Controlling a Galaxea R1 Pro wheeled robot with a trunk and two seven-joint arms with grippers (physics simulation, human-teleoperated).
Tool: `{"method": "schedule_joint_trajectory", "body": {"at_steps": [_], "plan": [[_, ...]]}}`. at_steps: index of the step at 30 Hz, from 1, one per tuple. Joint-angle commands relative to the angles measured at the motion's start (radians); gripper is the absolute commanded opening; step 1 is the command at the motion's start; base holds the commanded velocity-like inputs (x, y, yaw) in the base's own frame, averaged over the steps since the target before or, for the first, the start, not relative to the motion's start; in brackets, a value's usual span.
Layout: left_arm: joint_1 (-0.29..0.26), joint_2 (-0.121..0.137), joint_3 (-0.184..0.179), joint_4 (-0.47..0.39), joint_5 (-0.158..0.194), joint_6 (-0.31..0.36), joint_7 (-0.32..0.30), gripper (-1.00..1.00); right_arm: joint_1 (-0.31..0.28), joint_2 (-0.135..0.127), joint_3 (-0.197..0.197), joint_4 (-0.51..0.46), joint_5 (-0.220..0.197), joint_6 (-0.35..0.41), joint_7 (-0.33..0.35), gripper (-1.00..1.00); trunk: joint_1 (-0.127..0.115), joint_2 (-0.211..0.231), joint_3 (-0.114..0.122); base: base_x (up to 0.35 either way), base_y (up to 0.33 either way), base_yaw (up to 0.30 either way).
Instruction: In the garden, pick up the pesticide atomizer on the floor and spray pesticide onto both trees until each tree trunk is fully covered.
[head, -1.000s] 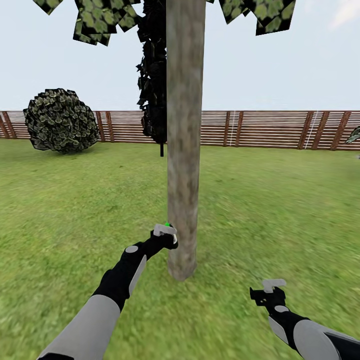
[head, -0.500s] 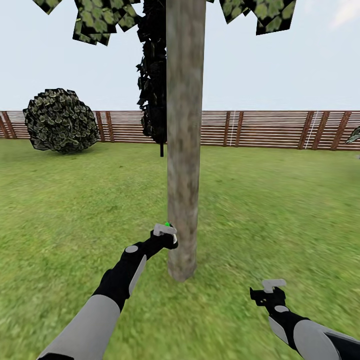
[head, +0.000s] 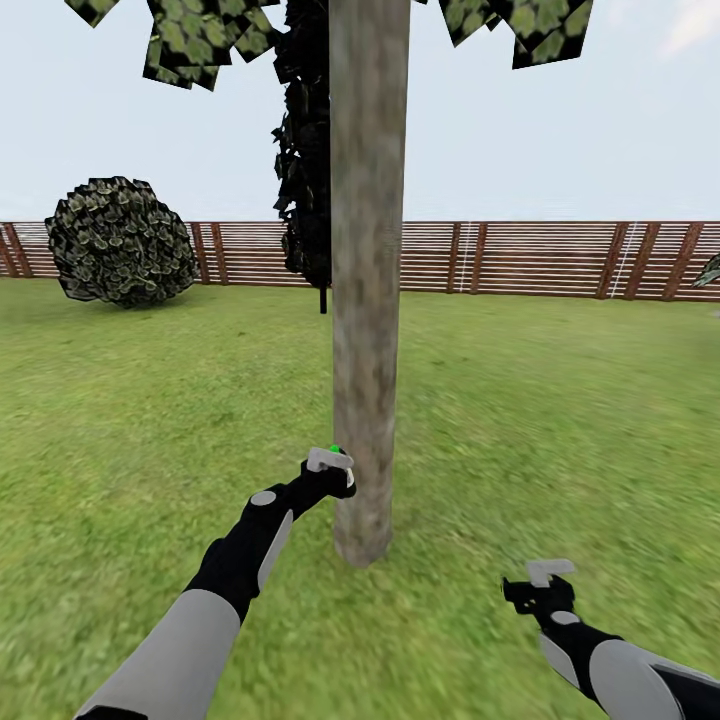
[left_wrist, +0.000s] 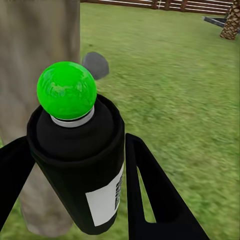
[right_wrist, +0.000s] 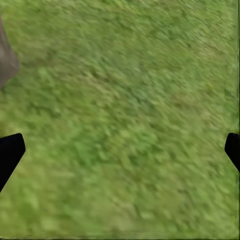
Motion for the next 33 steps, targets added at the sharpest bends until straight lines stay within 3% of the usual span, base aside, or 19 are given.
{"method": "schedule_joint_trajectory", "body": {"at_steps": [1, 4, 7, 19, 22, 24, 33], "plan": [[0.000, 0.000, 0.000, 0.000, 0.000, 0.000, 0.001, -1.00, 0.000, -0.005, 0.000, 0.000, 0.000, 0.020, -0.001, 1.00, 0.000, 0.000, 0.000, 0.005, -0.002, 0.000], [0.000, 0.000, -0.001, -0.002, 0.000, 0.000, 0.002, -1.00, 0.000, -0.043, 0.000, 0.000, -0.001, 0.193, -0.006, 1.00, 0.000, 0.000, 0.000, 0.012, -0.001, 0.000], [0.000, 0.000, -0.001, -0.004, -0.001, 0.000, 0.003, -1.00, 0.022, -0.056, -0.001, 0.000, -0.001, 0.248, -0.007, 1.00, 0.000, 0.000, 0.000, 0.071, 0.000, 0.000], [0.000, 0.000, -0.002, -0.037, -0.011, 0.007, 0.013, -1.00, 0.047, -0.061, -0.001, 0.000, 0.000, 0.210, -0.007, 1.00, 0.000, 0.000, 0.000, 0.009, 0.000, 0.000], [0.000, 0.000, -0.001, -0.038, -0.011, 0.008, 0.066, -1.00, 0.048, -0.061, -0.001, 0.000, 0.000, 0.209, -0.007, 1.00, 0.000, 0.000, 0.000, 0.000, 0.000, 0.000], [0.000, 0.000, 0.001, -0.037, -0.011, 0.009, 0.141, -1.00, 0.048, -0.061, -0.001, 0.000, 0.000, 0.209, -0.007, 1.00, 0.000, 0.000, 0.000, 0.000, 0.000, 0.000], [0.000, 0.000, 0.004, -0.029, -0.015, 0.010, 0.209, -1.00, 0.049, -0.061, -0.001, 0.000, 0.000, 0.209, -0.007, 1.00, 0.000, 0.000, 0.000, 0.000, 0.000, 0.000]]}}
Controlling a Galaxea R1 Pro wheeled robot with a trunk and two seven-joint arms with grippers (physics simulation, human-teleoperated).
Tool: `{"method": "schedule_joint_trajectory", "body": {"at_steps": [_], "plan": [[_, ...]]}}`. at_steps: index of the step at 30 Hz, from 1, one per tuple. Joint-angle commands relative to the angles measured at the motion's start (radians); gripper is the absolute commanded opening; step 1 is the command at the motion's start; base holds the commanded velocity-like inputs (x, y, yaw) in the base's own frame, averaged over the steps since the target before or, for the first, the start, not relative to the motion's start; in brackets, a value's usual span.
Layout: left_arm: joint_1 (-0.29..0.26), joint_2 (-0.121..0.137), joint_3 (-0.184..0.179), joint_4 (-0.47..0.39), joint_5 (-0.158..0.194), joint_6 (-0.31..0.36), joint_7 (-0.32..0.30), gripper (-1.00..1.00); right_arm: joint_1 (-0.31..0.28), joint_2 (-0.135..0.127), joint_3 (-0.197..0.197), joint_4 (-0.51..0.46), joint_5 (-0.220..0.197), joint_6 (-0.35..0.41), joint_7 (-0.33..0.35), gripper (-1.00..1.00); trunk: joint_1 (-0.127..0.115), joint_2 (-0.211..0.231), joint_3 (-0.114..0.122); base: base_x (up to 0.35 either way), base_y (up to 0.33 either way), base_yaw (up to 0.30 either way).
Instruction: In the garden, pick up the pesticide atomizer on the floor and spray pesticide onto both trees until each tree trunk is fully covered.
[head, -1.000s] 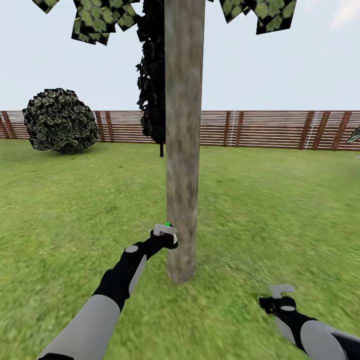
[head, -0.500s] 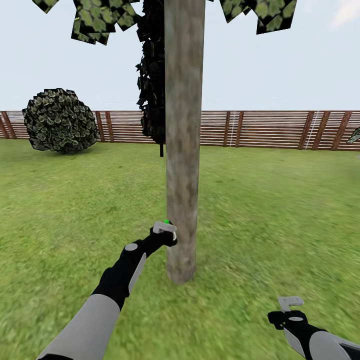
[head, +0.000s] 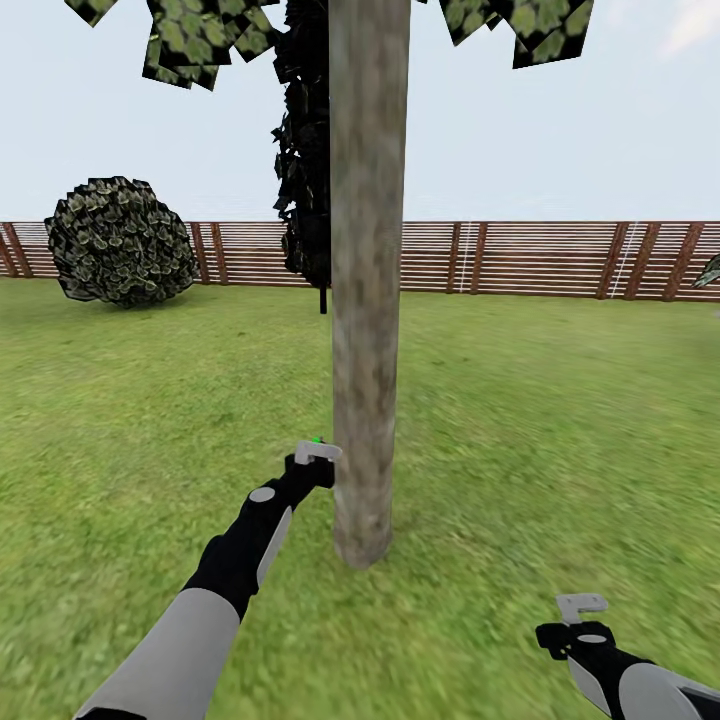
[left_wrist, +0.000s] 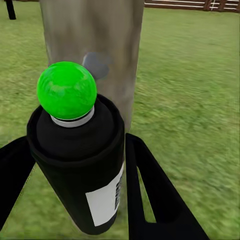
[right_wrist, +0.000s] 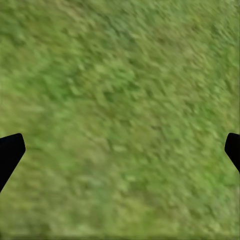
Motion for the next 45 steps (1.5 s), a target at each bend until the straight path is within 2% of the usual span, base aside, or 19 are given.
{"method": "schedule_joint_trajectory", "body": {"at_steps": [1, 3, 5, 8, 15, 38, 39, 41, 45], "plan": [[0.000, 0.000, -0.001, 0.000, -0.009, 0.002, 0.011, -1.00, 0.000, 0.000, 0.000, 0.000, 0.000, 0.000, 0.000, 1.00, 0.000, 0.000, 0.000, 0.000, 0.000, 0.000], [0.000, 0.000, -0.002, 0.002, -0.068, 0.011, 0.023, -1.00, 0.000, 0.000, 0.000, 0.000, 0.000, 0.000, 0.000, 1.00, 0.000, 0.000, 0.000, 0.000, 0.000, 0.000], [0.000, 0.000, -0.002, 0.004, -0.099, 0.014, 0.025, -1.00, 0.000, 0.000, 0.000, 0.000, 0.000, 0.000, 0.000, 1.00, 0.000, 0.000, 0.000, 0.000, 0.000, 0.000], [0.000, 0.000, -0.001, 0.005, -0.114, 0.015, 0.027, -1.00, 0.000, 0.000, 0.000, 0.000, 0.000, 0.000, 0.000, 1.00, 0.000, 0.000, 0.000, 0.000, 0.000, 0.000], [0.000, 0.000, -0.001, 0.006, -0.121, 0.015, 0.026, -1.00, 0.000, 0.000, 0.000, 0.000, 0.000, 0.000, 0.000, 1.00, 0.000, 0.000, 0.000, 0.000, 0.000, 0.000], [0.000, 0.000, -0.007, -0.011, -0.112, 0.022, 0.024, -1.00, 0.002, 0.000, 0.000, 0.000, 0.000, -0.005, 0.000, 1.00, 0.000, 0.000, 0.000, 0.000, 0.000, 0.000], [0.000, 0.000, -0.008, -0.021, -0.112, 0.040, 0.024, -1.00, 0.002, 0.000, 0.000, 0.000, 0.000, -0.005, 0.000, 1.00, 0.000, 0.000, 0.000, 0.000, 0.000, 0.000], [0.000, 0.000, -0.009, -0.069, -0.101, 0.121, 0.024, -1.00, 0.002, 0.001, 0.000, 0.001, 0.000, -0.004, 0.000, 1.00, 0.000, 0.000, 0.000, 0.000, 0.000, 0.000], [0.000, 0.000, -0.010, -0.141, -0.092, 0.209, 0.024, -1.00, 0.002, 0.001, 0.000, 0.001, 0.000, -0.003, 0.000, 1.00, 0.000, 0.000, 0.000, 0.000, 0.000, 0.000]]}}
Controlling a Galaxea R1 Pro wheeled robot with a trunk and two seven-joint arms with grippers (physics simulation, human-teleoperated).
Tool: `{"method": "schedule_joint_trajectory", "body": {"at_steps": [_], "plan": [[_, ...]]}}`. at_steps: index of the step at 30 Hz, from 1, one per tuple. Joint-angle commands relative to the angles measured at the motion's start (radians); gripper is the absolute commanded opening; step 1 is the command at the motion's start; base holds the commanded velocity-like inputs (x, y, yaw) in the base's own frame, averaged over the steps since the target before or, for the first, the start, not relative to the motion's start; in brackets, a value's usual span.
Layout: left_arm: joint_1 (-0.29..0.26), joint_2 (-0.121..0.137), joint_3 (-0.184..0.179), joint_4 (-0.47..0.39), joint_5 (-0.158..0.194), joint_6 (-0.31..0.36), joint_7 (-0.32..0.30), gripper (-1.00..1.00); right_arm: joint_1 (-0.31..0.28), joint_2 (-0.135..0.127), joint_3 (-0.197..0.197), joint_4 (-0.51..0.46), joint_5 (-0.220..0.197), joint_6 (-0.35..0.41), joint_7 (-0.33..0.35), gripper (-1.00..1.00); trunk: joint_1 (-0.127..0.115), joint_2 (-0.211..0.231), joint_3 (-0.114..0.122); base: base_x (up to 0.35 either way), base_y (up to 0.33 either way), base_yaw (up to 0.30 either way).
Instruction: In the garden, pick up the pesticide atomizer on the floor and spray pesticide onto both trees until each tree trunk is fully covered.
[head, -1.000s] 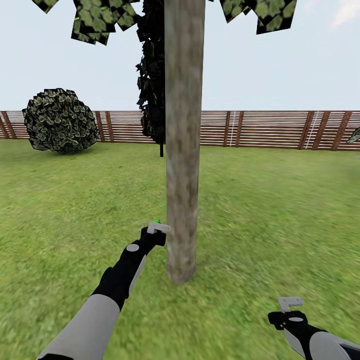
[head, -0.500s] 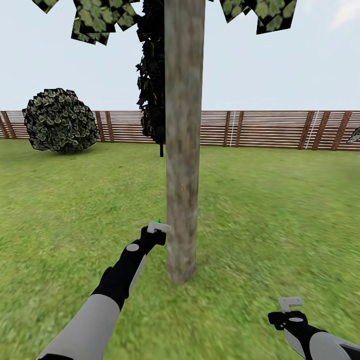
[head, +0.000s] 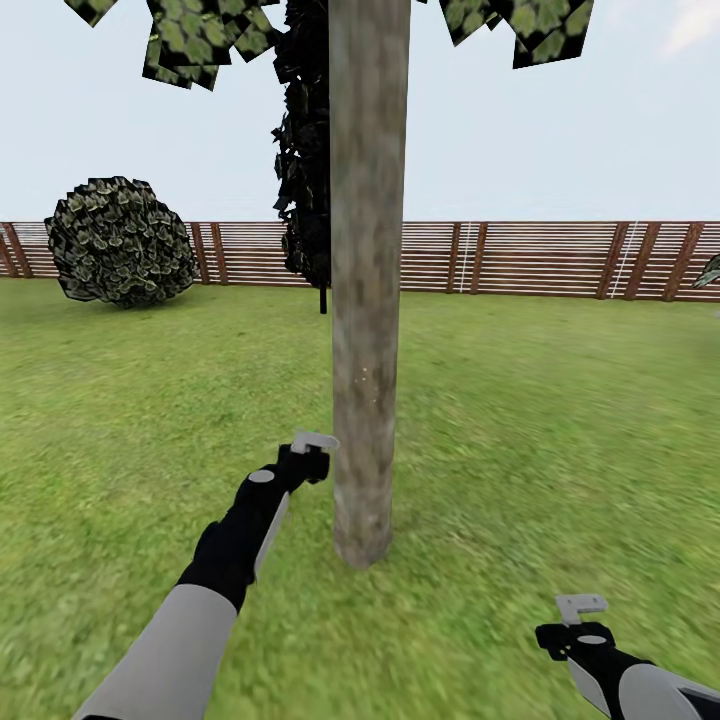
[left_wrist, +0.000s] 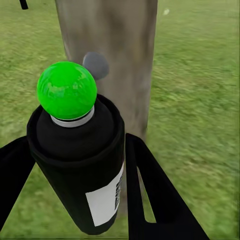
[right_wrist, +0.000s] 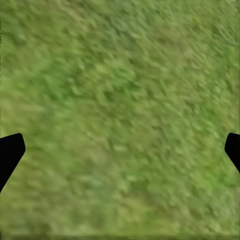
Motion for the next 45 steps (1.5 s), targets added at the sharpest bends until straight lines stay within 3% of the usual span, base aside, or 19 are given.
{"method": "schedule_joint_trajectory", "body": {"at_steps": [1, 8, 10, 14, 15, 18, 19, 20, 25, 34, 37, 41, 45], "plan": [[0.000, 0.000, 0.000, -0.017, 0.001, 0.024, 0.001, -1.00, 0.000, 0.000, 0.000, 0.000, 0.000, 0.000, 0.000, 1.00, 0.000, 0.000, 0.000, 0.000, 0.000, 0.000], [-0.006, 0.000, 0.000, -0.083, 0.003, 0.141, 0.001, -1.00, 0.001, 0.001, 0.001, 0.000, 0.000, 0.001, 0.001, 1.00, 0.000, 0.000, 0.000, 0.000, 0.000, 0.000], [-0.035, 0.000, 0.000, -0.087, 0.005, 0.181, 0.001, -1.00, 0.001, 0.002, 0.001, 0.000, 0.000, 0.002, 0.001, 1.00, 0.000, 0.000, 0.000, 0.000, 0.000, 0.000], [-0.082, 0.000, -0.001, -0.088, 0.084, 0.218, 0.001, -1.00, 0.001, 0.002, 0.001, 0.000, 0.000, 0.002, 0.002, 1.00, 0.000, 0.000, 0.000, 0.000, 0.000, 0.000], [-0.113, 0.000, -0.001, -0.085, 0.125, 0.226, 0.000, -1.00, 0.001, 0.002, 0.001, 0.000, 0.000, 0.003, 0.002, 1.00, 0.000, 0.000, 0.000, 0.000, 0.000, 0.000], [-0.152, 0.000, -0.001, -0.081, 0.146, 0.233, 0.000, -1.00, 0.002, 0.003, 0.001, 0.000, 0.000, 0.003, 0.002, 1.00, 0.000, 0.000, 0.000, 0.000, 0.000, 0.000], [-0.169, 0.000, -0.001, -0.080, 0.150, 0.255, -0.001, -1.00, 0.002, 0.003, 0.001, 0.000, 0.000, 0.003, 0.002, 1.00, 0.000, 0.000, 0.000, 0.000, 0.000, 0.000], [-0.197, 0.000, -0.001, -0.080, 0.154, 0.319, 0.001, -1.00, 0.002, 0.003, 0.001, 0.000, 0.000, 0.003, 0.002, 1.00, 0.000, 0.000, 0.000, 0.000, 0.000, 0.000], [-0.261, 0.000, -0.001, -0.084, 0.158, 0.413, 0.002, -1.00, 0.002, 0.004, 0.001, 0.000, 0.000, 0.003, 0.002, 1.00, 0.000, 0.000, 0.000, 0.000, 0.000, 0.000], [-0.369, 0.000, -0.001, -0.084, 0.160, 0.452, 0.001, -1.00, 0.002, 0.008, 0.002, 0.000, 0.000, 0.004, 0.002, 1.00, 0.000, 0.000, 0.000, 0.000, 0.000, 0.000], [-0.425, 0.000, 0.000, -0.084, 0.162, 0.507, 0.002, -1.00, 0.002, 0.030, 0.005, 0.000, 0.000, 0.006, 0.004, 1.00, 0.000, 0.000, 0.000, 0.000, 0.000, 0.000], [-0.499, 0.000, -0.001, -0.074, 0.261, 0.528, 0.003, -1.00, 0.002, 0.042, 0.008, 0.000, 0.001, 0.007, 0.005, 1.00, 0.000, 0.000, 0.000, 0.000, 0.000, 0.000], [-0.572, 0.000, 0.000, -0.059, 0.289, 0.595, 0.005, -1.00, 0.002, 0.043, 0.009, 0.000, 0.001, 0.008, 0.005, 1.00, 0.000, 0.000, 0.000, 0.000, 0.000, 0.000]]}}
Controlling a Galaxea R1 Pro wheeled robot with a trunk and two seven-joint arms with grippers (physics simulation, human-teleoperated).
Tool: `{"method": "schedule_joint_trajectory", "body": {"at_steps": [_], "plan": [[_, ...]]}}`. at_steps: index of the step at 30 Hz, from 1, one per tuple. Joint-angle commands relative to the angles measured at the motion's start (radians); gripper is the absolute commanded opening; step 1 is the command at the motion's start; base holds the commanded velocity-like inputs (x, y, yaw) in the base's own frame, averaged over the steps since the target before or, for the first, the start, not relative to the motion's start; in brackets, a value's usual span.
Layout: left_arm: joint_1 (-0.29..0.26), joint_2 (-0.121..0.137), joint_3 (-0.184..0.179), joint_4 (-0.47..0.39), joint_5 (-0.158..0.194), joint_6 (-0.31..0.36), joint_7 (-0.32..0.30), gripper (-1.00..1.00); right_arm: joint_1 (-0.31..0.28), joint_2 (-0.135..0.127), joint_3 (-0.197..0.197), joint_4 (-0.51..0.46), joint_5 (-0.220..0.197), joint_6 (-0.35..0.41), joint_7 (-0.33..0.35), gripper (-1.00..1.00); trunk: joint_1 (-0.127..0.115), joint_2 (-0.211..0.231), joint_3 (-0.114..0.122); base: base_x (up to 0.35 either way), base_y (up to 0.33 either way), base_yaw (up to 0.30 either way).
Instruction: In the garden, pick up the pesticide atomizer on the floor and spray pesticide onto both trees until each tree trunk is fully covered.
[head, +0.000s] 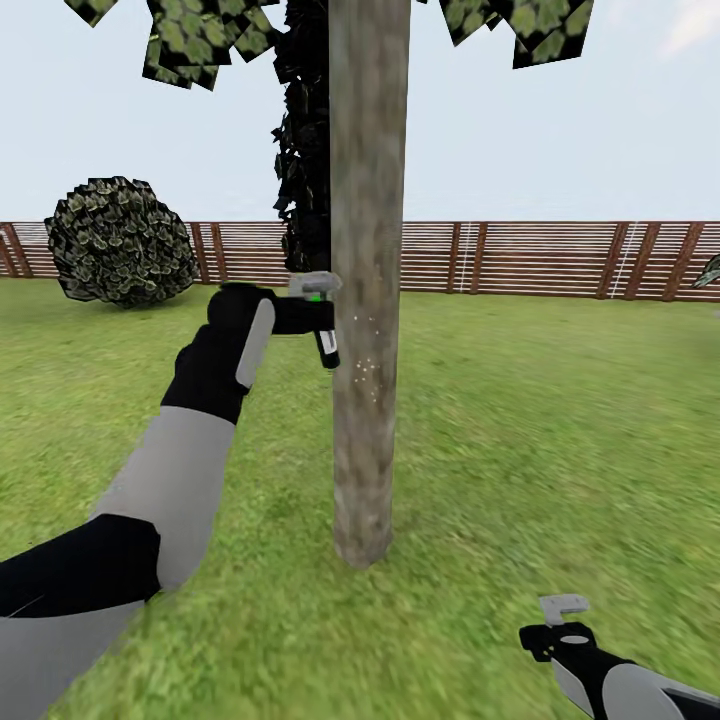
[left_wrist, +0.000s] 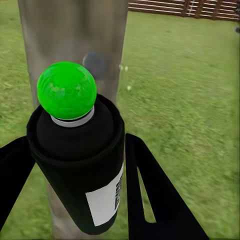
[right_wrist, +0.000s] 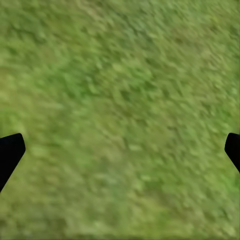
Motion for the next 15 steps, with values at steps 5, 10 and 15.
{"method": "schedule_joint_trajectory", "body": {"at_steps": [5, 10, 15], "plan": [[-0.090, 0.000, 0.000, 0.015, 0.004, 0.022, 0.002, -1.00, 0.000, -0.001, 0.000, 0.000, 0.000, 0.002, 0.000, 1.00, 0.000, 0.000, 0.000, 0.000, 0.000, 0.000], [-0.191, 0.000, 0.000, 0.112, 0.004, 0.025, 0.003, -1.00, 0.000, -0.003, 0.000, 0.000, 0.000, 0.003, -0.001, 1.00, 0.000, 0.000, 0.000, 0.000, 0.000, 0.000], [-0.286, 0.000, 0.001, 0.214, 0.005, 0.025, 0.002, -1.00, 0.000, -0.003, 0.000, 0.000, 0.001, 0.003, 0.000, 1.00, 0.000, 0.000, 0.000, 0.000, 0.000, 0.000]]}}
